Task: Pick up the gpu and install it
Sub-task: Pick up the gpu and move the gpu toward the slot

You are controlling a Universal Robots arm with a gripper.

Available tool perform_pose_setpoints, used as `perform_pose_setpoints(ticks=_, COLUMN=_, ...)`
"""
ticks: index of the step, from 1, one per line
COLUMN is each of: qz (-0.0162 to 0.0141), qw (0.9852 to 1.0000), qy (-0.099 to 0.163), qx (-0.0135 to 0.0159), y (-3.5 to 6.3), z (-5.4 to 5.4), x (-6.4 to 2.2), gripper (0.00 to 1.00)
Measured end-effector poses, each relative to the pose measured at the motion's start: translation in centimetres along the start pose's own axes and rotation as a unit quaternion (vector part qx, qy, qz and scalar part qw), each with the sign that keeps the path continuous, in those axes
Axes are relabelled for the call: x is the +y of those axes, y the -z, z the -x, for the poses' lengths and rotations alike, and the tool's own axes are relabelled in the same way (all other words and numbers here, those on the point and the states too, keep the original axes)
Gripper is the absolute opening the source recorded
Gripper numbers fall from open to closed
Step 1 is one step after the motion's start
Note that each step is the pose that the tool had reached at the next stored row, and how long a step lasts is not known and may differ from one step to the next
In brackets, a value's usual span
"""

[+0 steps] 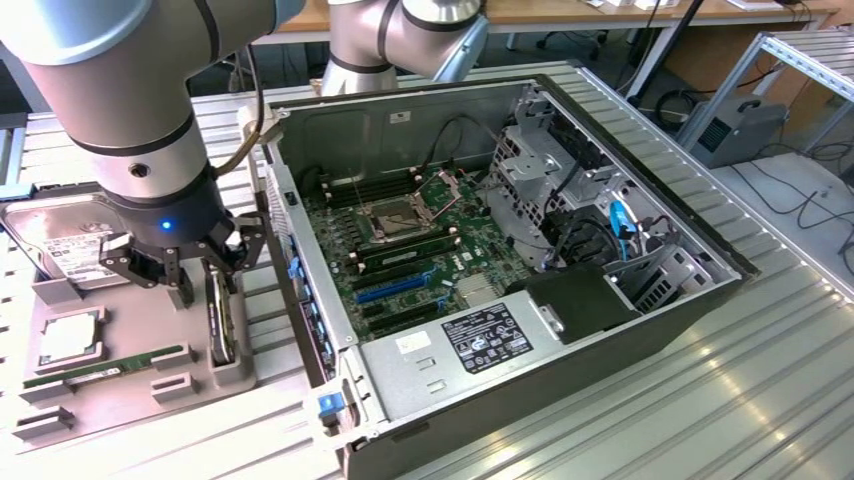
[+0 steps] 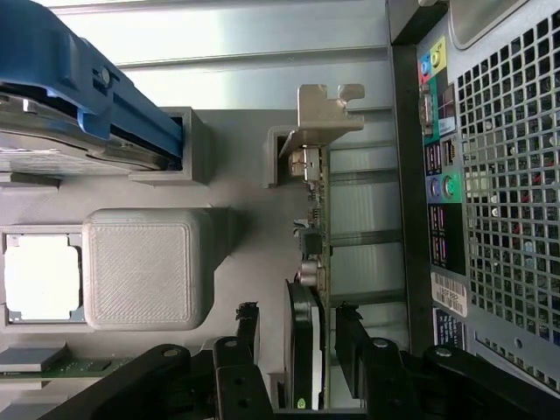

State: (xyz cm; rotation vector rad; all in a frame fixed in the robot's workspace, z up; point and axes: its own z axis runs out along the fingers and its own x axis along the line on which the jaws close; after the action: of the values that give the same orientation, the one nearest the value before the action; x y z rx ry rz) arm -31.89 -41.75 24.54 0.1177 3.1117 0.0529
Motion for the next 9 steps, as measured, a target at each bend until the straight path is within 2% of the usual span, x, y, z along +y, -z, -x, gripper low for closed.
perform_pose_setpoints(ticks=1, qz=0.0, qw=1.0, qy=0.0, qx=0.0, y=0.0, z=0.0, x=0.0, gripper=0.47)
perform_pose_setpoints(ticks=2, qz=0.0, qw=1.0, qy=0.0, qx=0.0, y=0.0, z=0.0, x=0.0, gripper=0.4)
perform_pose_setpoints(ticks=3, qz=0.0, qw=1.0, qy=0.0, qx=0.0, y=0.0, z=0.0, x=0.0, gripper=0.4)
perform_pose_setpoints(ticks=5, qz=0.0, qw=1.0, qy=0.0, qx=0.0, y=0.0, z=0.0, x=0.0, gripper=0.28)
perform_pose_setpoints(ticks=9, qz=0.0, qw=1.0, qy=0.0, qx=0.0, y=0.0, z=0.0, x=0.0, gripper=0.27)
